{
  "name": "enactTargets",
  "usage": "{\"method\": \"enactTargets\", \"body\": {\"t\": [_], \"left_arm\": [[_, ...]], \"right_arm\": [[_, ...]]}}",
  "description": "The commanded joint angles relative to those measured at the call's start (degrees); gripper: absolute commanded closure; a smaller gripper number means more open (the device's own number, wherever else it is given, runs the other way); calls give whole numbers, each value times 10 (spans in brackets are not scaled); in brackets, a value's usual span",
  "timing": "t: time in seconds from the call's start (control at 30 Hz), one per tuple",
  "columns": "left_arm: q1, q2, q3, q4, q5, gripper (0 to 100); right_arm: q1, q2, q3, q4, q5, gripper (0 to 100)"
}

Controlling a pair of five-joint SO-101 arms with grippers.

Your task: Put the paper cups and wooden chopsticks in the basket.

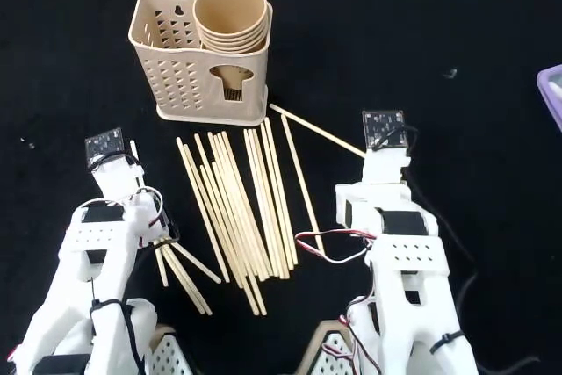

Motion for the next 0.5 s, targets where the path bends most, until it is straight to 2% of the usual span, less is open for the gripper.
{"method": "enactTargets", "body": {"t": [0.0,0.13,0.23,0.47], "left_arm": [[8,-4,-13,13,-4,880],[5,-4,-18,25,-4,892],[7,-6,-19,20,-7,976],[2,-10,-49,11,-4,970]], "right_arm": [[9,-7,-11,-12,1,843],[9,-7,-11,-12,1,843],[9,-7,-11,-12,1,843],[9,-7,-11,-12,1,843]]}}
